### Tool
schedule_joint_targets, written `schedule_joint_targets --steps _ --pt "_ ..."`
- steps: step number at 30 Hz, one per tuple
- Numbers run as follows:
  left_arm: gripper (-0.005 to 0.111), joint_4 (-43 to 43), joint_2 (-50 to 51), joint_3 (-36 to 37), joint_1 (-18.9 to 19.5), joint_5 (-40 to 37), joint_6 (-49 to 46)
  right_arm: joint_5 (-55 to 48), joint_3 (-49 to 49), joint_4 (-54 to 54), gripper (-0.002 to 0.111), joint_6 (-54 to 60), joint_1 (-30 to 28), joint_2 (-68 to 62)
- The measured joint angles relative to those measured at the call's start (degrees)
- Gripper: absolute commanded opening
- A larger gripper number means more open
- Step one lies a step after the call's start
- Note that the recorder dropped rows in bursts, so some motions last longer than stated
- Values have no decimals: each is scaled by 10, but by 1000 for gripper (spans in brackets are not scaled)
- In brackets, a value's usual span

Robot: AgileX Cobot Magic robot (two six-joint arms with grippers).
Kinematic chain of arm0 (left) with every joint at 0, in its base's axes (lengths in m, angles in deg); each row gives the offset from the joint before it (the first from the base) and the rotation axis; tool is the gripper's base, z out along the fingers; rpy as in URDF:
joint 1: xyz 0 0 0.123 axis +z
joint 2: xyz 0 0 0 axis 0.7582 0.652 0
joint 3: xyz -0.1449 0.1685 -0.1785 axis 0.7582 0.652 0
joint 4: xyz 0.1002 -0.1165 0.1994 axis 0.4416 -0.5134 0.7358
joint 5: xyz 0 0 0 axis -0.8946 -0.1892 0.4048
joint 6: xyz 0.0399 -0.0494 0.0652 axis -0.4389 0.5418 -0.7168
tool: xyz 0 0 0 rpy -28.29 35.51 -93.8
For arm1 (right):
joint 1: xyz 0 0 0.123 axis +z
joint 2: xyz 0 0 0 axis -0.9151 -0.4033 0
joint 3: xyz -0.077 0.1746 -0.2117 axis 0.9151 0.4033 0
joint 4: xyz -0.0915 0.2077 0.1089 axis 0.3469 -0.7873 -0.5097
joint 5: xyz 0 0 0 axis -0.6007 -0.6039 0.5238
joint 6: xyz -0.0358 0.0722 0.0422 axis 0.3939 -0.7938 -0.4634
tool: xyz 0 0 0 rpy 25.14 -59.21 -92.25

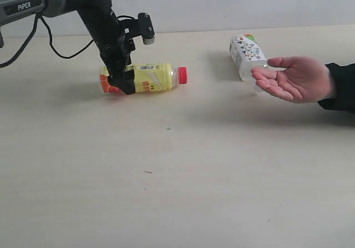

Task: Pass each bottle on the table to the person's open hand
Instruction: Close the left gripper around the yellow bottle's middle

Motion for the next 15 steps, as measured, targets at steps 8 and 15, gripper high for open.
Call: schedule_joint_targets --steps 8,15 --pt "53 5 10 0 0 9 8 0 0 0 0 0 0 0" --pt "1 19 10 0 0 15 30 0 0 0 0 0 0 0"
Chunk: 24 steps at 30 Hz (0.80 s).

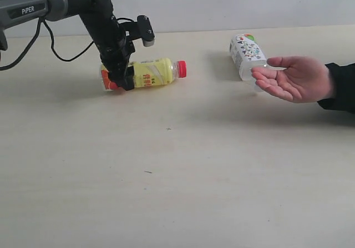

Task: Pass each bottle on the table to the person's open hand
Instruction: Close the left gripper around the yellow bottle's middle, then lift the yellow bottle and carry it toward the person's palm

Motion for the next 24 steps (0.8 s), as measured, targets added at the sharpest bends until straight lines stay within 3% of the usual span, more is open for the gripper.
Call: schedule_joint_targets --steps 16,24 --pt "0 3 -38 0 0 -51 94 0 0 0 0 0 0 0" --pt "0 -57 -85 0 0 -82 175 0 0 0 0 0 0 0"
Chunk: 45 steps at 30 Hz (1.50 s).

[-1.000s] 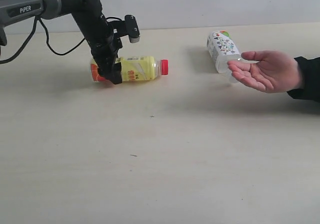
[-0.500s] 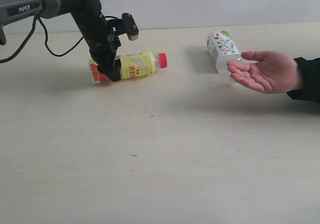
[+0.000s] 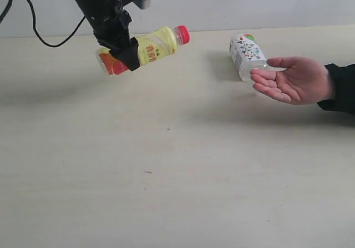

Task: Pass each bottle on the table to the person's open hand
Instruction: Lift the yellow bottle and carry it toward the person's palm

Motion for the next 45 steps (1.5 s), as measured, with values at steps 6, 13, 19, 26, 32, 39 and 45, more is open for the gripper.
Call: schedule_joint_targets --steps 6,13,19,26,32,39,45 --pt "0 -19 -41 0 -18 -6 81 0 0 0 0 0 0 0" --pt "0 -11 -80 0 -73 -8 213 0 0 0 0 0 0 0" --pt "0 1 -105 0 -119 -9 357 0 0 0 0 0 0 0" --pt "0 5 -119 0 -194 -9 473 0 0 0 0 0 0 0" --pt "0 3 -120 0 -272 40 572 0 0 0 0 0 0 0" --pt "0 -9 -119 0 -313 180 671 0 0 0 0 0 0 0" --pt "0 -81 -85 0 -316 299 716 0 0 0 0 0 0 0"
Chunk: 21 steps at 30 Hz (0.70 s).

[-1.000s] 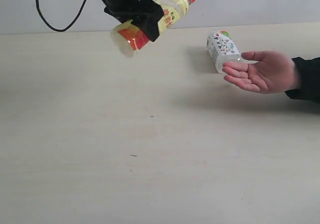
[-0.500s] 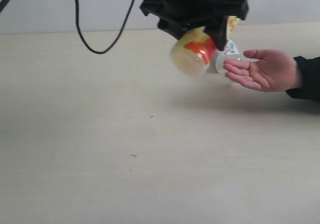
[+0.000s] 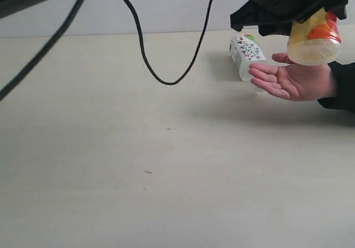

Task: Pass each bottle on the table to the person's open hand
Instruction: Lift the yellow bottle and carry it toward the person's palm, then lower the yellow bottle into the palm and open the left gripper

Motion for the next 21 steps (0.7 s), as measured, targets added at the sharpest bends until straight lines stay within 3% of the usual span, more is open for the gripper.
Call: schedule_joint_targets --steps 6,21 --pt "0 -68 52 0 -1 55 11 0 0 0 0 0 0 0" --pt "0 -100 129 0 10 82 34 0 0 0 0 0 0 0"
